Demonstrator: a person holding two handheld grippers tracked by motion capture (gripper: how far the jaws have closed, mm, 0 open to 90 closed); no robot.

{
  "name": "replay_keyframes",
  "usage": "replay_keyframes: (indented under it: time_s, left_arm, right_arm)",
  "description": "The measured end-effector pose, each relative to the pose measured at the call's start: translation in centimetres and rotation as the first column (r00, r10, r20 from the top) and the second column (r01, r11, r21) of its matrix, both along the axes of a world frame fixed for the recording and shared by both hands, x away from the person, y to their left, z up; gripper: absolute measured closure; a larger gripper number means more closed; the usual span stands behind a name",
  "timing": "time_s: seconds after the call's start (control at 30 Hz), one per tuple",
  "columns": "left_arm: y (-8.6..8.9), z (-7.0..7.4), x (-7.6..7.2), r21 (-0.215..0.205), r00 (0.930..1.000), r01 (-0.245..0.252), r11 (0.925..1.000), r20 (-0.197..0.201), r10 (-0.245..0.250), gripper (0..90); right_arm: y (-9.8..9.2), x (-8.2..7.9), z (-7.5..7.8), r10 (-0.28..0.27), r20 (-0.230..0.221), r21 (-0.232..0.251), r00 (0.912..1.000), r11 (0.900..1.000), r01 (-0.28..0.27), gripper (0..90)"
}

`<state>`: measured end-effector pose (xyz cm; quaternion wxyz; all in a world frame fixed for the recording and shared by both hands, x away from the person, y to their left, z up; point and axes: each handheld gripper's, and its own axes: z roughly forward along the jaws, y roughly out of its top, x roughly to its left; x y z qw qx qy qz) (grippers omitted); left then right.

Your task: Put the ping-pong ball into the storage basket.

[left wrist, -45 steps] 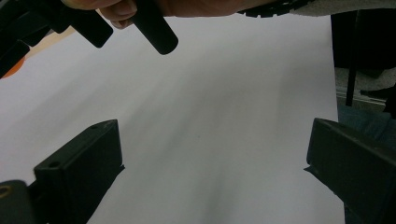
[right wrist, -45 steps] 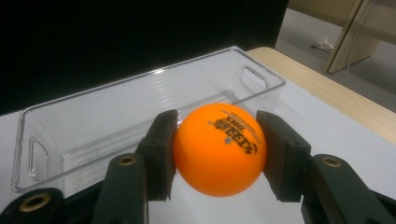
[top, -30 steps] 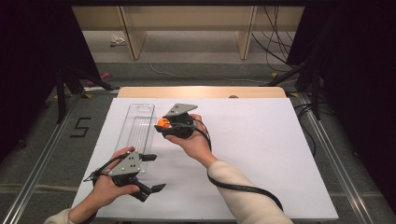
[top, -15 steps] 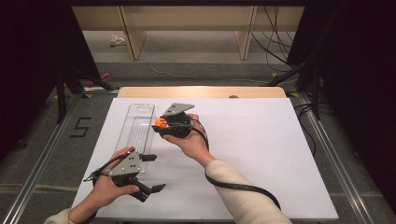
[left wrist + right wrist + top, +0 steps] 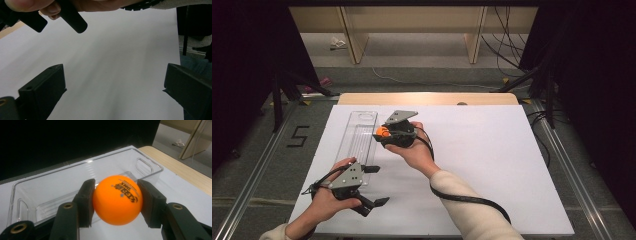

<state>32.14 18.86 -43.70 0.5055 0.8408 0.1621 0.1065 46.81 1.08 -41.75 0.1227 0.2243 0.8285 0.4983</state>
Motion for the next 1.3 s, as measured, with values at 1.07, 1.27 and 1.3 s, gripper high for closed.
replay_keyframes:
  time_s: [1.07,1.27,1.3]
  left_arm:
    - [-0.1,0.0,-0.1,0.006,1.0000,0.006,1.0000,0.000,-0.006,3.2]
    - [-0.1,0.0,-0.1,0.009,1.0000,0.007,0.9999,0.003,-0.007,3.2]
    - [-0.1,0.0,-0.1,0.012,1.0000,0.009,0.9999,0.004,-0.009,3.2]
  right_arm:
    - [1.5,0.3,-0.1,0.030,-0.004,-0.015,0.9996,0.999,-0.030,51.6]
    - [1.7,0.4,-0.1,0.029,-0.006,-0.016,0.9995,0.999,-0.030,51.6]
    - [1.7,0.4,-0.1,0.031,-0.008,-0.018,0.9995,0.999,-0.031,51.6]
